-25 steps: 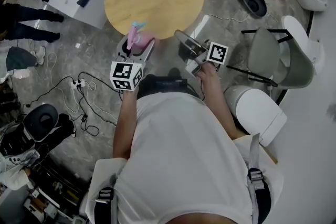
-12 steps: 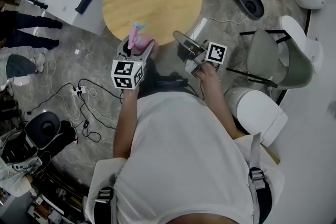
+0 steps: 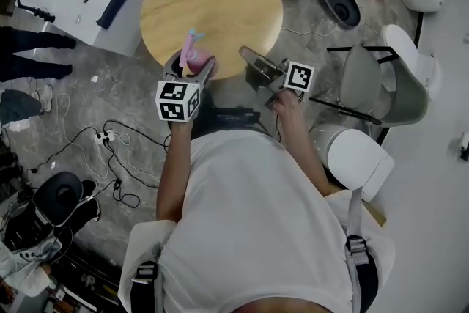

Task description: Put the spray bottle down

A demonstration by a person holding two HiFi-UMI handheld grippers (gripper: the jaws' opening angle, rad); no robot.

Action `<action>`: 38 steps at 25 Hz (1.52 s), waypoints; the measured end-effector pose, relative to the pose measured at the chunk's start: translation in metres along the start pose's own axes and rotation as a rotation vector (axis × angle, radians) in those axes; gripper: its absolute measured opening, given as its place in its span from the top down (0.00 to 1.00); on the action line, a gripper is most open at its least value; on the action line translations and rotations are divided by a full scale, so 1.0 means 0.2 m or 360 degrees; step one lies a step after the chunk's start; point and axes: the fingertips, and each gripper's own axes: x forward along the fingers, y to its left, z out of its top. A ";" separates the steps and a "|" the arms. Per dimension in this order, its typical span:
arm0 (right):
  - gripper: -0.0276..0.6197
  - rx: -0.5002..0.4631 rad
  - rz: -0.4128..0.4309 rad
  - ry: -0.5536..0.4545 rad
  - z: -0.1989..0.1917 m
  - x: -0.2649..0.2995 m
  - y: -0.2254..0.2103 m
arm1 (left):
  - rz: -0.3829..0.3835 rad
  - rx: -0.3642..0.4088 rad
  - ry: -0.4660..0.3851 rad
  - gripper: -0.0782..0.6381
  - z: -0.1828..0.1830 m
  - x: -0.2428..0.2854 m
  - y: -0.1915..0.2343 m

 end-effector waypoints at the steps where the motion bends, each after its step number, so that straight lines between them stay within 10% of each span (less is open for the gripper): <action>1: 0.90 0.0001 -0.0014 -0.0003 0.02 0.03 -0.01 | -0.0008 -0.0006 0.0008 0.46 0.01 0.02 0.04; 38: 0.90 -0.0037 -0.0123 0.0037 0.24 0.54 -0.14 | -0.0122 0.0048 0.0035 0.46 0.25 0.46 0.49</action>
